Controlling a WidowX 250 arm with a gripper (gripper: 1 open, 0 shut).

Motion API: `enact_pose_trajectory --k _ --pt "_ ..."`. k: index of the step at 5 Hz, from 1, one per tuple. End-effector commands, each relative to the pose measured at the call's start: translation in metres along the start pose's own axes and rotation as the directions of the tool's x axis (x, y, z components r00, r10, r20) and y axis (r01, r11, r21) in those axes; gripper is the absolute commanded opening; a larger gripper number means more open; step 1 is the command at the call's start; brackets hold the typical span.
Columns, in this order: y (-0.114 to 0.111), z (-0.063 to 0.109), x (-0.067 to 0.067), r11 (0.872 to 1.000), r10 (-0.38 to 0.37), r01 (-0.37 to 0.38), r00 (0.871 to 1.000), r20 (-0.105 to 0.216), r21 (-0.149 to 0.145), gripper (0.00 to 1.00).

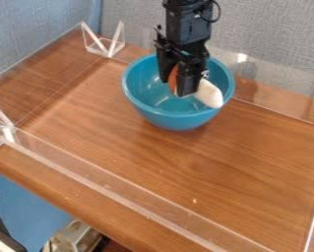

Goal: Put the mushroom in the blue bowl

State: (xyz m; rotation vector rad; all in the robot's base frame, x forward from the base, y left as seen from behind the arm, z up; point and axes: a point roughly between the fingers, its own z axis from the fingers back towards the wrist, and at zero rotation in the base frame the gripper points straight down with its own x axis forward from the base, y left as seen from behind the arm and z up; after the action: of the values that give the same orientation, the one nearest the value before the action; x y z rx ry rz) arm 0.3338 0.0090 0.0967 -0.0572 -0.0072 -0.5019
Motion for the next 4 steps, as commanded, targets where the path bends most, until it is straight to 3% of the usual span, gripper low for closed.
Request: enact_pose_trajectory --k 1,4 --pt "0.011 0.014 0.010 1.000 -0.007 0.006 0.999 0.052 0.031 0.00" --pt "0.023 0.008 0.018 1.000 -0.016 0.016 0.999 0.043 0.018 0.00"
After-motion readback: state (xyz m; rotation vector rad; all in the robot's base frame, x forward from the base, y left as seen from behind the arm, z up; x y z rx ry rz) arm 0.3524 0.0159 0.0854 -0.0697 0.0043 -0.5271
